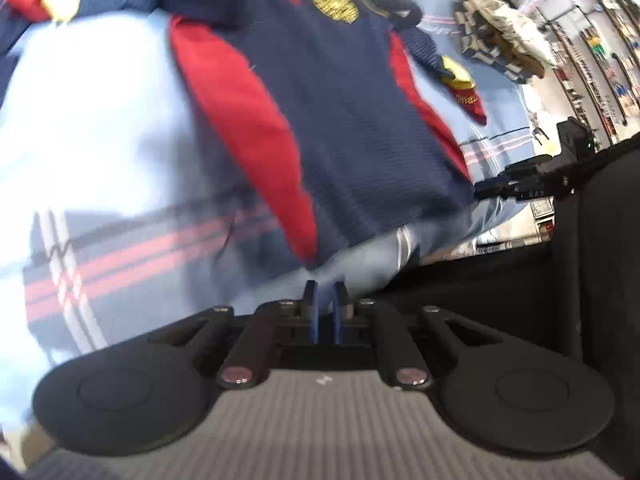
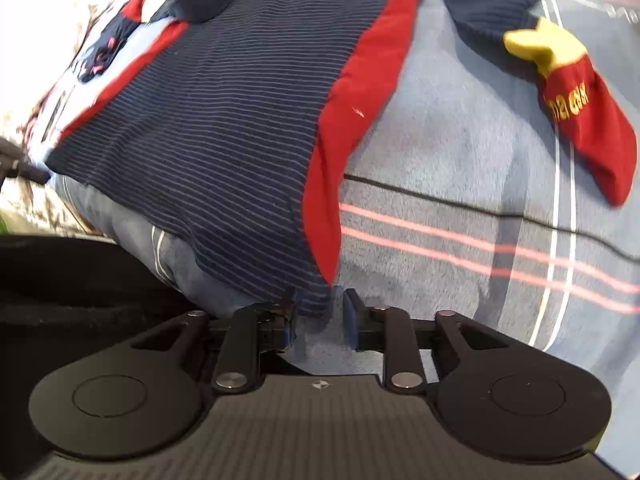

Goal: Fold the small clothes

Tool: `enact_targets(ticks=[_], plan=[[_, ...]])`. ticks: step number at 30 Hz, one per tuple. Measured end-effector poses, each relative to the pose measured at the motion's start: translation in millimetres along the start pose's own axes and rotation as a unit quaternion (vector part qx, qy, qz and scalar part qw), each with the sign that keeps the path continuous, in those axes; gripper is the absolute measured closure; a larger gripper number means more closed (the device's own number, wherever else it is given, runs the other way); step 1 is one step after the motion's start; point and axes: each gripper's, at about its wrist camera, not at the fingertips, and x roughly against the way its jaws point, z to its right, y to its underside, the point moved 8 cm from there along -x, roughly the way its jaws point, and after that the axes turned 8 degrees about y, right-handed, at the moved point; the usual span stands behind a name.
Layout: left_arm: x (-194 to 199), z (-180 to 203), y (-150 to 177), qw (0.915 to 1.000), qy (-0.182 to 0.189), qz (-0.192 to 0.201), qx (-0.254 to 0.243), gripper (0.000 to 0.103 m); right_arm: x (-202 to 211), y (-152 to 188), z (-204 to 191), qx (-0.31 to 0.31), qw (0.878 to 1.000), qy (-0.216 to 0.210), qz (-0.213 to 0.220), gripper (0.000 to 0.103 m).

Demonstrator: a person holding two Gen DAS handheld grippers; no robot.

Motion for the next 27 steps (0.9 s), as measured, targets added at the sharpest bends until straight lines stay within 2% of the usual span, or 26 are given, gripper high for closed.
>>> enact_targets(ticks=[1, 3, 5, 7, 8, 9, 10, 12, 14, 15, 16, 17, 19, 20, 21, 22, 23, 24, 26, 27], plan=[[0, -8, 8, 0.9998, -0.019, -0.010, 0.004, 0.096, 2, 0, 1, -0.010, 1.000, -0.004, 0.006, 0.050], [-2, -28, 23, 0.9985, -0.041, -0.021, 0.031, 0.096, 3, 2, 4, -0.020, 1.000, -0.006, 0.012, 0.034], [1, -36, 26, 0.9977, -0.051, -0.004, 0.044, 0.095, 5, 3, 9, -0.020, 1.000, 0.005, 0.015, 0.027], [7, -31, 13, 0.9975, -0.050, 0.032, 0.040, 0.080, 9, 0, 11, -0.029, 0.999, 0.008, 0.026, 0.025], [8, -27, 3, 0.9965, -0.054, 0.052, 0.039, 0.050, 11, -3, 13, -0.038, 0.999, 0.006, 0.033, 0.020], [7, -26, -7, 0.9951, -0.063, 0.069, 0.033, 0.020, 12, -4, 14, -0.050, 0.998, 0.004, 0.040, 0.010], [4, -24, -17, 0.9931, -0.076, 0.086, 0.023, 0.013, 8, -5, 17, -0.063, 0.997, 0.000, 0.042, 0.006], [-6, -29, -28, 0.9912, -0.083, 0.100, 0.023, 0.013, -4, -5, 15, -0.077, 0.997, -0.007, 0.028, 0.006], [-20, -38, -35, 0.9925, -0.077, 0.087, 0.038, 0.017, -13, -5, 8, -0.088, 0.996, -0.018, 0.019, 0.008], [-29, -42, -36, 0.9932, -0.082, 0.073, 0.038, 0.022, -15, -5, 3, -0.088, 0.996, -0.023, 0.016, 0.025], [-40, -45, -34, 0.9936, -0.095, 0.052, 0.032, 0.028, -16, -5, -1, -0.084, 0.996, -0.023, 0.014, 0.054], [-48, -46, -32, 0.9928, -0.112, 0.036, 0.022, 0.039, -18, -3, -2, -0.084, 0.996, -0.017, 0.003, 0.091], [-49, -41, -36, 0.9919, -0.122, 0.034, 0.003, 0.051, -13, -1, 2, -0.098, 0.995, -0.020, 0.002, 0.092], [-47, -42, -36, 0.9924, -0.119, 0.031, 0.006, 0.066, -11, 1, 5, -0.107, 0.994, -0.018, 0.004, 0.091], [-44, -44, -36, 0.9928, -0.116, 0.026, 0.015, 0.072, -10, 2, 9, -0.114, 0.993, -0.018, 0.005, 0.086], [-41, -45, -37, 0.9934, -0.111, 0.018, 0.022, 0.072, -8, 4, 12, -0.121, 0.992, -0.022, 0.003, 0.079], [-36, -46, -35, 0.9939, -0.106, 0.010, 0.029, 0.067, -5, 6, 16, -0.134, 0.991, -0.026, -0.005, 0.059], [-30, -47, -34, 0.9941, -0.101, -0.001, 0.040, 0.053, -1, 7, 20, -0.151, 0.988, -0.027, -0.010, 0.032], [-10, -44, -38, 0.9942, -0.092, 0.003, 0.056, 0.035, 19, 3, 30, -0.166, 0.986, -0.011, 0.010, 0.015], [-5, -45, -41, 0.9944, -0.090, 0.016, 0.054, 0.027, 32, -1, 37, -0.166, 0.986, 0.005, 0.022, 0.015]])
